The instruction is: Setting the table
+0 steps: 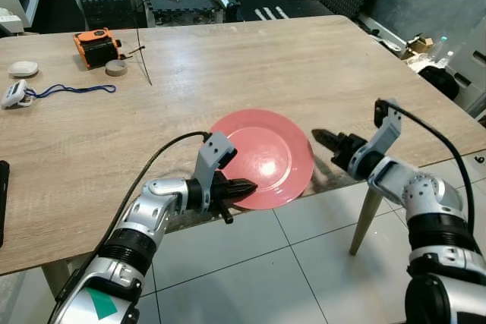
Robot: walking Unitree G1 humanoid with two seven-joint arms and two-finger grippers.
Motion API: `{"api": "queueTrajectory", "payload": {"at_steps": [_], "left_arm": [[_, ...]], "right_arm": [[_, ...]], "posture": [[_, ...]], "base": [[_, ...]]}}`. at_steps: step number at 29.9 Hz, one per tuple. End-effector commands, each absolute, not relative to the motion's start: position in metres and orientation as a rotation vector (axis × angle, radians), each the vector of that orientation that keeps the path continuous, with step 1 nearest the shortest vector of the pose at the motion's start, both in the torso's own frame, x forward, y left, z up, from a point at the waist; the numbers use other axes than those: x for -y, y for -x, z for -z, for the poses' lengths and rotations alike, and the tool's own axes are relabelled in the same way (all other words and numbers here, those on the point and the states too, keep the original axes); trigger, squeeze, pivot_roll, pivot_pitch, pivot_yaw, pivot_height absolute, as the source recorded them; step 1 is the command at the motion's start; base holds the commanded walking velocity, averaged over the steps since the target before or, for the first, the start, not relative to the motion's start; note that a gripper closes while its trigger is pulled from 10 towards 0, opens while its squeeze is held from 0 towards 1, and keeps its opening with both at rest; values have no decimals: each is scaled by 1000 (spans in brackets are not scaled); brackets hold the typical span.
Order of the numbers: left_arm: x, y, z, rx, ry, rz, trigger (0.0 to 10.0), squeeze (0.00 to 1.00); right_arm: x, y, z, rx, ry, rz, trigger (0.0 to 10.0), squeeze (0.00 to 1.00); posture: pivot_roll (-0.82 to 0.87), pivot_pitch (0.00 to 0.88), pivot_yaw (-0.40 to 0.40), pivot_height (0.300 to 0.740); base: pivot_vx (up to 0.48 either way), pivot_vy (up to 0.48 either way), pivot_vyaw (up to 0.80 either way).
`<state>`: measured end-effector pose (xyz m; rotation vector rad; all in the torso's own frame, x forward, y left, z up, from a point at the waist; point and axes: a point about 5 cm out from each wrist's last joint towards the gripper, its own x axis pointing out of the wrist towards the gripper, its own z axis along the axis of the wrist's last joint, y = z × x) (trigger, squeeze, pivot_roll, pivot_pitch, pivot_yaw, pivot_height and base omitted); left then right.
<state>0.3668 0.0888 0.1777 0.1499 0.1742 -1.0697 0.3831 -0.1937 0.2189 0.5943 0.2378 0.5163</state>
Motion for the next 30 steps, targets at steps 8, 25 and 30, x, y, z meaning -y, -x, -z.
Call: {"api": "queueTrajectory", "payload": {"at_steps": [8,25,30], "left_arm": [[-100,-354,-128,-400,-130,1036,10000,0],[-101,-355,-128,-397,-131,1034,10000,0],[-100,-355,-129,-393,-129,1034,10000,0]], "right_arm": [[196,-377,-195,-350,-516,-541,10000,0],[179,-369,-191,-387,-516,-667,9765,0],[165,-363,-187,-414,-524,-719,3137,0]], "posture": [[-105,272,-7,740],[-104,266,-5,740],[-104,261,-4,740]], "base": [[0,0,0],[0,0,0],[0,0,0]]}}
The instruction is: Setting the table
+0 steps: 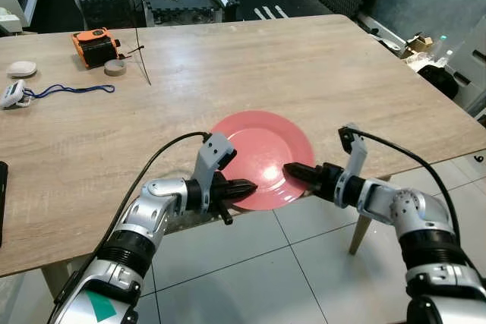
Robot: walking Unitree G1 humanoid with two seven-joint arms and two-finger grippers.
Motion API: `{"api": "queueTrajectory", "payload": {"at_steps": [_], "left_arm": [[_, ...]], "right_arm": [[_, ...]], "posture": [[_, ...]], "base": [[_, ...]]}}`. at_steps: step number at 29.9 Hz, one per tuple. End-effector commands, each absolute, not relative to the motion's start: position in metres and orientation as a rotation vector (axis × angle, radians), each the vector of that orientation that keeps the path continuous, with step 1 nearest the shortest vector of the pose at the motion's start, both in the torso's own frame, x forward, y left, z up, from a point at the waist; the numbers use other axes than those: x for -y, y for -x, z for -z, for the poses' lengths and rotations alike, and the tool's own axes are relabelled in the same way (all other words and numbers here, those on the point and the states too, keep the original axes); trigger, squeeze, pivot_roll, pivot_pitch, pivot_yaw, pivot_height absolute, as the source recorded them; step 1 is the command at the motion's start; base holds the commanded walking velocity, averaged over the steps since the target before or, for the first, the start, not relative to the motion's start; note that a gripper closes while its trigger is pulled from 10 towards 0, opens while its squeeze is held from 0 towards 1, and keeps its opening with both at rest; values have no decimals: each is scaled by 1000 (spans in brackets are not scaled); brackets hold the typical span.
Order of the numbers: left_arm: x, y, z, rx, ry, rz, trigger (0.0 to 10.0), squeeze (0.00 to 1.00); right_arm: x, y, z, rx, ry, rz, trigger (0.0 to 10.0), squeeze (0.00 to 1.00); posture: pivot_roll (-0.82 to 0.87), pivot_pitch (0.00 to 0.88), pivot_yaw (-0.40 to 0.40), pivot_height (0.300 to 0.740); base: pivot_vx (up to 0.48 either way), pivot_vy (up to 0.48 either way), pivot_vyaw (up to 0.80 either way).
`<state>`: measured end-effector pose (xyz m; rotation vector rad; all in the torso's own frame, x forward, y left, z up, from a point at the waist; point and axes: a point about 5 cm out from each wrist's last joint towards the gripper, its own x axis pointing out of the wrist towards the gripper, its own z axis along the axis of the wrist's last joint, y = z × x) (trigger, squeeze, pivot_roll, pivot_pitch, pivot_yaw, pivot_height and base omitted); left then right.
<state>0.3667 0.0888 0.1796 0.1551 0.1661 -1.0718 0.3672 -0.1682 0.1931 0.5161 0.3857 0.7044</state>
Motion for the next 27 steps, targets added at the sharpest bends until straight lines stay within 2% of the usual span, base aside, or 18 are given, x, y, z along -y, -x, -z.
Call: {"api": "queueTrajectory", "payload": {"at_steps": [1,2,3,8,12,13,17,21,24,27], "left_arm": [[-100,-355,-129,-393,-129,1034,10000,0],[-100,-356,-130,-392,-130,1032,10000,0],[-100,-356,-130,-389,-131,1031,10000,0],[-99,-359,-136,-354,-136,1022,10000,0],[-97,-371,-192,-41,-56,999,10000,0],[-97,-371,-192,-41,-56,999,10000,0],[-100,-363,-253,146,-62,1096,10000,0],[-105,-352,-291,249,-108,1148,10000,0],[-107,-350,-301,274,-103,1152,10000,0],[-114,-351,-327,355,-60,1075,10000,0]], "right_arm": [[165,-363,-187,-414,-524,-719,3137,0],[162,-362,-186,-417,-521,-732,157,0],[159,-361,-186,-416,-521,-745,0,0],[158,-362,-186,-409,-505,-731,0,0],[164,-367,-190,-383,-522,-685,0,0],[164,-367,-190,-383,-522,-685,0,0],[164,-367,-192,-374,-523,-677,0,0],[165,-369,-196,-353,-530,-665,0,0],[166,-370,-198,-339,-532,-661,0,0],[174,-377,-216,-247,-568,-600,0,0]], "posture": [[-104,261,-4,740],[-103,260,-3,740],[-103,260,-3,740],[-102,255,-1,740],[-98,251,3,740],[-98,251,3,740],[-88,248,11,740],[-78,247,13,740],[-76,245,15,740],[-73,241,20,740]], "base": [[0,0,0],[0,0,0],[0,0,0],[0,0,0],[0,0,0],[0,0,0],[0,0,0],[0,0,0],[0,0,0],[0,0,0]]}}
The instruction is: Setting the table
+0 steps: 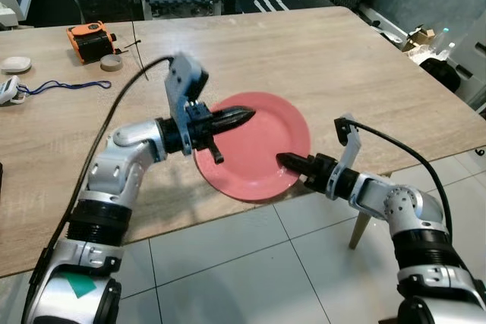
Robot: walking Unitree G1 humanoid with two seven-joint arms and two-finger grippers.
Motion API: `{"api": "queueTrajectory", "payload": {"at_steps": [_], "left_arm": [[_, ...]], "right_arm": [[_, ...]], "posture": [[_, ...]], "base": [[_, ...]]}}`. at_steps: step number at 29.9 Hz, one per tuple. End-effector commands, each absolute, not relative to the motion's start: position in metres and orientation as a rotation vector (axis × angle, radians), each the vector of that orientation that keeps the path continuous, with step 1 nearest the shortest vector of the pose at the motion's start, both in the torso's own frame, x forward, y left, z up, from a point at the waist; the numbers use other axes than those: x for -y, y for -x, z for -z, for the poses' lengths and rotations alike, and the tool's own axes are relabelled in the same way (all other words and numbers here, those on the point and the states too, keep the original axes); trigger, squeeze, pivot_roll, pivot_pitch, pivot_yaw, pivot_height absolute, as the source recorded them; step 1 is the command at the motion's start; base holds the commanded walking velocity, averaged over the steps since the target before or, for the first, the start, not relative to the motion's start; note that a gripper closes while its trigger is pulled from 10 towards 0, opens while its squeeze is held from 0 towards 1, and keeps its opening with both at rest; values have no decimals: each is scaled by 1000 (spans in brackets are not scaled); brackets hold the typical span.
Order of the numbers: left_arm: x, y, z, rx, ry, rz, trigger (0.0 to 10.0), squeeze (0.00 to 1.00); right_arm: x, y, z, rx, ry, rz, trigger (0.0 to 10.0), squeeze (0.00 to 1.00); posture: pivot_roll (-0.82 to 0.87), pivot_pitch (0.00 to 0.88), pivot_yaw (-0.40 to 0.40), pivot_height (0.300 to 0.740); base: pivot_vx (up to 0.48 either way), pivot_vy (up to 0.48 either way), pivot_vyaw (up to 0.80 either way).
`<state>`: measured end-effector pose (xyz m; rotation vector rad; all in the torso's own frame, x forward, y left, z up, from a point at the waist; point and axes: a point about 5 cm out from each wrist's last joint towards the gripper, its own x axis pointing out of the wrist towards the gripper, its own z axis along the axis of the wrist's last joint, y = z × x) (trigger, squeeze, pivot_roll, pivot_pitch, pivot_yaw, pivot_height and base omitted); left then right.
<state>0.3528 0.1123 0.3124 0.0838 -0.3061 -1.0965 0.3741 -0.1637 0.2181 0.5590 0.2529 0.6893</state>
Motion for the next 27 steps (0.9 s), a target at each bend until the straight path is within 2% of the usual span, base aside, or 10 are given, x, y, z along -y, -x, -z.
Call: {"api": "queueTrajectory", "payload": {"at_steps": [1,5,7,13,14,15,16,24,27], "left_arm": [[-115,-352,-331,367,-44,1046,10000,0],[-118,-356,-333,376,-12,961,10000,0],[-121,-360,-331,357,19,881,10000,0],[-123,-364,-326,322,52,785,10000,0],[-124,-367,-324,307,68,740,10000,0],[-124,-371,-322,290,87,687,10000,0],[-125,-374,-320,272,98,644,10000,0],[-120,-380,-312,227,133,500,10000,0],[-115,-379,-308,218,110,485,10000,0]], "right_arm": [[178,-379,-222,-220,-586,-579,0,0],[188,-383,-244,-115,-635,-506,0,0],[204,-384,-269,12,-705,-394,0,0],[227,-379,-286,133,-794,-213,0,0],[237,-375,-290,177,-829,-134,0,0],[248,-368,-296,242,-822,-59,7412,0],[256,-363,-300,297,-813,9,10000,0],[278,-338,-314,482,-667,268,10000,0],[281,-334,-311,490,-691,315,10000,0]], "posture": [[-73,241,20,740],[-76,236,28,740],[-78,235,35,740],[-78,234,45,740],[-78,233,50,740],[-79,231,55,740],[-78,230,58,740],[-69,219,76,740],[-61,211,84,740]], "base": [[0,0,0],[0,0,0],[0,0,0],[0,0,0],[0,0,0],[0,0,0],[0,0,0],[0,0,0],[0,0,0]]}}
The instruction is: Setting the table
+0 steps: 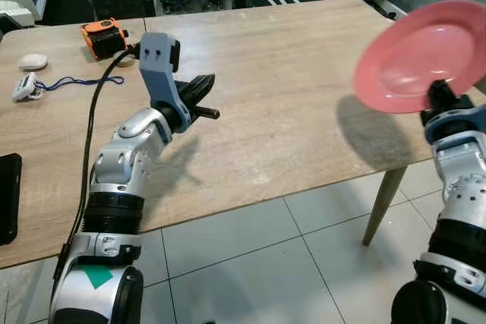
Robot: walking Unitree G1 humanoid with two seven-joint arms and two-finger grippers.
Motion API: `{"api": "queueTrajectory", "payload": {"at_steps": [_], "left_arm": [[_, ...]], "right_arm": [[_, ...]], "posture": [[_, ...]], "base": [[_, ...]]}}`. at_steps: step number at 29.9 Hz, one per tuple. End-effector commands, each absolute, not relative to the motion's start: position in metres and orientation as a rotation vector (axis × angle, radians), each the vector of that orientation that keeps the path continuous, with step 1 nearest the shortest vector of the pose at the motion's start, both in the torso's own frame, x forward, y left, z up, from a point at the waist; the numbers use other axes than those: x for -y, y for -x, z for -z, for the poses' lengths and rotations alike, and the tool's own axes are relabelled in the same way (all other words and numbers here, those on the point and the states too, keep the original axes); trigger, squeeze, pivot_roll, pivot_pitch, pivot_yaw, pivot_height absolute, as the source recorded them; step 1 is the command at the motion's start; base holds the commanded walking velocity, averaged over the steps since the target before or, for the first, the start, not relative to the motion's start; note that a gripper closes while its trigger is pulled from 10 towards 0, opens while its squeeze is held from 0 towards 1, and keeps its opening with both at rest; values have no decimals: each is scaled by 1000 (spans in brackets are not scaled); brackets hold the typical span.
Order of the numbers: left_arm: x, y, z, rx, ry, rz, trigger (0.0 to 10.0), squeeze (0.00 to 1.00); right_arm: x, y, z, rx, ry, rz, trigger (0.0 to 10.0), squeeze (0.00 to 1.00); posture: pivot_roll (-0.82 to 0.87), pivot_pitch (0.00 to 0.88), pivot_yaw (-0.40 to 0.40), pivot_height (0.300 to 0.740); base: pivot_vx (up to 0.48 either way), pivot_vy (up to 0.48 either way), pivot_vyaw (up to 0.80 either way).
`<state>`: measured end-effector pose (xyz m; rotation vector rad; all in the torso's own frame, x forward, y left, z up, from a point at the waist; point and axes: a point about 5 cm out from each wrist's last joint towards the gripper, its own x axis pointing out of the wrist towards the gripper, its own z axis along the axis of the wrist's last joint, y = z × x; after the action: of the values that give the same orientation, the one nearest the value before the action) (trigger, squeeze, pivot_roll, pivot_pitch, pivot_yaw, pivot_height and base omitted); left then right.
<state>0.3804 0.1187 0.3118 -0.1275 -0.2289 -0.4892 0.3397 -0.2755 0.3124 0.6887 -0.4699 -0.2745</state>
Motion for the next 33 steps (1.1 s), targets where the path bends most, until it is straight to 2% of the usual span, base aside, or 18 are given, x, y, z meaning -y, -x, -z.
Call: {"api": "queueTrajectory", "payload": {"at_steps": [1,7,10,13,14,16,19,22,23,25,27,33], "left_arm": [[-115,-379,-308,218,110,485,10000,0],[-110,-379,-302,210,55,450,10000,0],[-107,-379,-300,226,-25,423,10000,0],[-107,-379,-300,230,-59,415,10000,0],[-106,-377,-301,254,-104,445,10000,0],[-106,-376,-301,267,-124,463,10000,0],[-110,-372,-300,308,-151,513,10000,0],[-112,-370,-298,322,-147,524,10000,0],[-112,-370,-298,322,-147,524,10000,0],[-113,-365,-295,334,-146,539,10000,0],[-113,-364,-294,334,-146,538,10000,0],[-112,-363,-290,336,-120,535,10000,0]], "right_arm": [[281,-334,-311,490,-691,315,10000,0],[268,-336,-304,489,-701,296,10000,0],[257,-334,-301,499,-781,249,10000,0],[250,-333,-300,497,-787,219,10000,0],[233,-333,-304,491,-725,101,10000,0],[226,-334,-305,477,-700,48,10000,0],[193,-336,-301,383,-516,-208,10000,0],[179,-334,-293,336,-366,-312,10000,0],[179,-334,-293,336,-366,-312,10000,0],[174,-336,-283,336,-166,-253,10000,0],[173,-337,-279,363,-38,-189,10000,0],[178,-334,-289,509,114,20,10000,0]], "posture": [[-61,211,84,740],[-51,192,91,740],[-47,177,93,740],[-47,176,93,740],[-43,168,91,740],[-43,165,89,740],[-42,155,83,740],[-43,144,80,740],[-43,144,80,740],[-44,131,80,740],[-44,131,80,740],[-39,123,86,740]], "base": [[0,0,0],[0,0,0],[0,0,0],[0,0,0],[0,0,0],[0,0,0],[0,0,0],[0,0,0],[0,0,0],[0,0,0],[0,0,0],[0,0,0]]}}
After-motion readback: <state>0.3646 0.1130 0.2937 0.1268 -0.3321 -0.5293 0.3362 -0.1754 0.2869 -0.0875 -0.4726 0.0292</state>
